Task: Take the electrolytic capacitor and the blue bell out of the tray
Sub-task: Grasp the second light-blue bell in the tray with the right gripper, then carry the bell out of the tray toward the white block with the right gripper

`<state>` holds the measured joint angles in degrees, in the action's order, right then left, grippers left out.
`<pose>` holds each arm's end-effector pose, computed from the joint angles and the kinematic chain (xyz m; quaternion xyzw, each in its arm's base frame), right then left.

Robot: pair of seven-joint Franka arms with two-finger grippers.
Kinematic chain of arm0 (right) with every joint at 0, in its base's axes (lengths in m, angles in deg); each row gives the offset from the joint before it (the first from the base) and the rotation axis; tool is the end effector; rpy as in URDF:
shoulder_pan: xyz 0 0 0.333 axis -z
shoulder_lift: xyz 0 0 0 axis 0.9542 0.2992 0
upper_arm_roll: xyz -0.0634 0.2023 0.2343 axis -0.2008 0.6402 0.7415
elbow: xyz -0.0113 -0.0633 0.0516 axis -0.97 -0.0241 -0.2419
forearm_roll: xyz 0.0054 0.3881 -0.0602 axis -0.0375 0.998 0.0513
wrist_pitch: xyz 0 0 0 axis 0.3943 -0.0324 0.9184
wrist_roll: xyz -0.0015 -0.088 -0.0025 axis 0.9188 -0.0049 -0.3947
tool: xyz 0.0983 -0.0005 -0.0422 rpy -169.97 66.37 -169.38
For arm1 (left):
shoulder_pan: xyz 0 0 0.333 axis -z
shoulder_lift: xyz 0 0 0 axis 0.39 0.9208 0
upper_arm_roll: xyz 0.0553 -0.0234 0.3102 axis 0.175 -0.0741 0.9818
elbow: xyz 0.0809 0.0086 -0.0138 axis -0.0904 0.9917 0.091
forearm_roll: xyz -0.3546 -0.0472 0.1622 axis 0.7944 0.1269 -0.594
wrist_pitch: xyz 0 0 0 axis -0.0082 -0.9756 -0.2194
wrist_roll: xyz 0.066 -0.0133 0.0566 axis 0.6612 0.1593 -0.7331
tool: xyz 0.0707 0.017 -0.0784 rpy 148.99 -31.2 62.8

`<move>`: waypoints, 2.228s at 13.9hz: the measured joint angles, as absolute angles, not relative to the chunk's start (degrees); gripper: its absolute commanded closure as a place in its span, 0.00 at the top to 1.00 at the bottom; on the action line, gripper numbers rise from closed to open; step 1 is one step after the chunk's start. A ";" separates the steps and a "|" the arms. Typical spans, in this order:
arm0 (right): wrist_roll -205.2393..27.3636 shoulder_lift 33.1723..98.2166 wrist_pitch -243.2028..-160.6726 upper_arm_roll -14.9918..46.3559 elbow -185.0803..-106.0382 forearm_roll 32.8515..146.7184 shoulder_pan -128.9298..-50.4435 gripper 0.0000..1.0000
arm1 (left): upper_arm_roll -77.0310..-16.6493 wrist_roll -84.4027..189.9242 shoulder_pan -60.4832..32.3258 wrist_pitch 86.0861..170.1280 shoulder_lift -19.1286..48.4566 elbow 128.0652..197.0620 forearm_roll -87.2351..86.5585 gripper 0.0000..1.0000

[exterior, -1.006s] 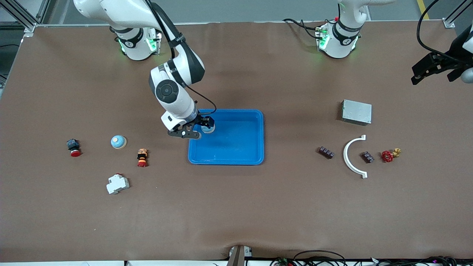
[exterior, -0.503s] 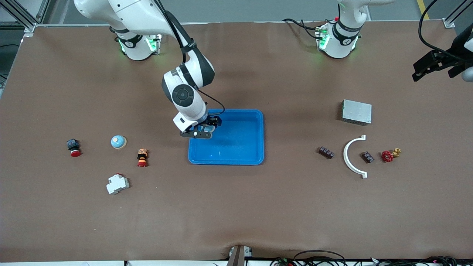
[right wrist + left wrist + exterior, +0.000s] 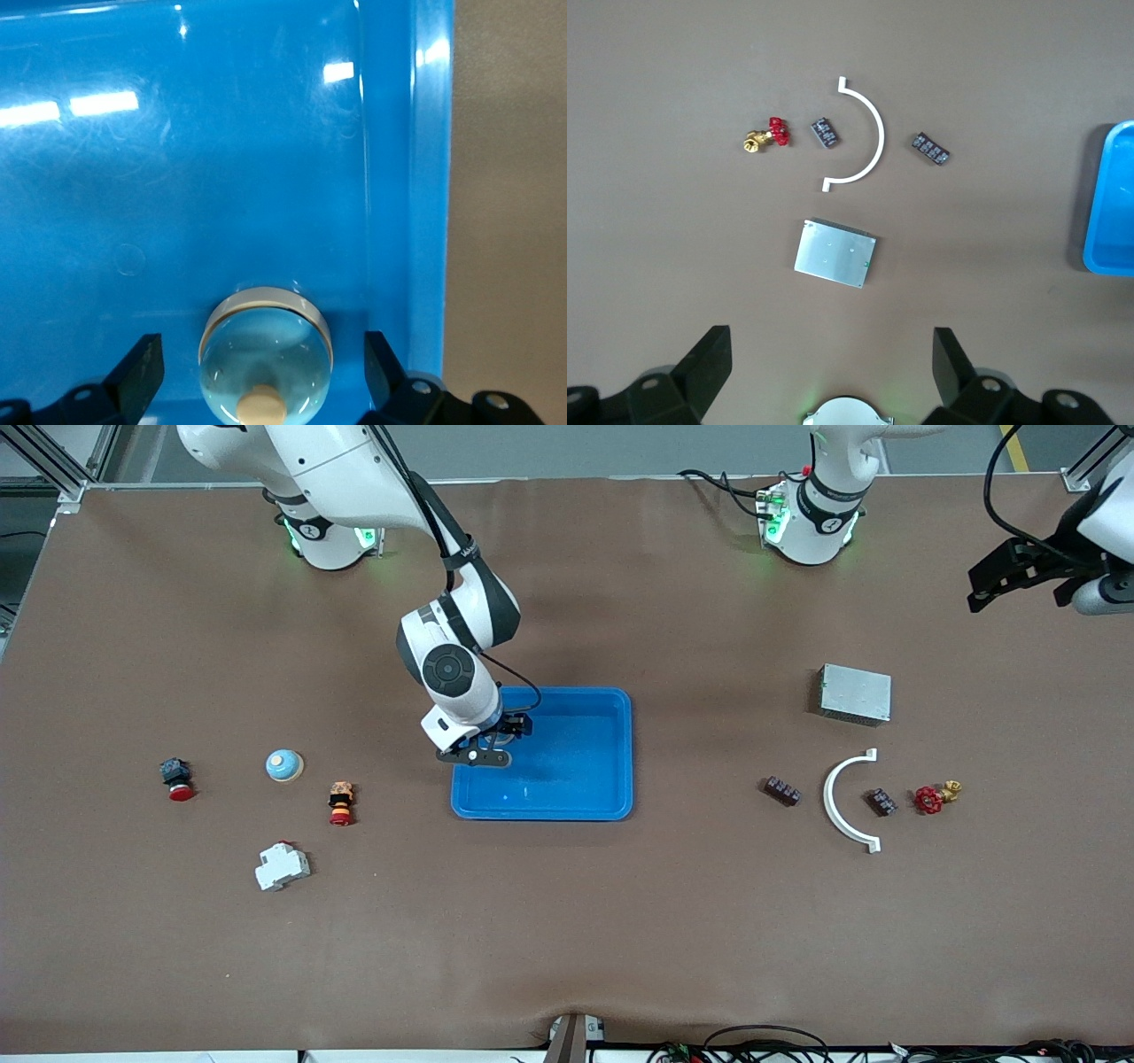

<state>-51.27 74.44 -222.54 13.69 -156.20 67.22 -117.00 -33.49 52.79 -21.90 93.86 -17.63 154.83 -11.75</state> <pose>0.4912 0.3766 0.1932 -0.9967 0.0480 0.0642 0.0136 0.5017 -0.0502 0.6604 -0.9994 -0.0068 0.0188 0.0282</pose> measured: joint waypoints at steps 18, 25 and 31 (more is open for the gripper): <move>-51.30 75.29 -220.90 13.74 -155.79 67.20 -117.41 0.20 | -33.76 52.67 -22.25 93.86 -16.92 155.30 -11.75 1.00; -51.74 70.06 -199.25 10.99 -147.19 66.35 -116.98 0.20 | -33.72 52.68 -22.27 93.86 -16.91 155.37 -11.75 1.00; -66.28 66.48 -181.18 4.63 -135.41 55.68 -113.00 0.20 | -33.55 52.65 -22.50 93.85 -16.91 155.37 -11.75 1.00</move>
<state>-66.28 66.48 -181.18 4.63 -135.41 55.68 -113.00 -33.55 52.65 -22.50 93.85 -16.91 155.37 -11.75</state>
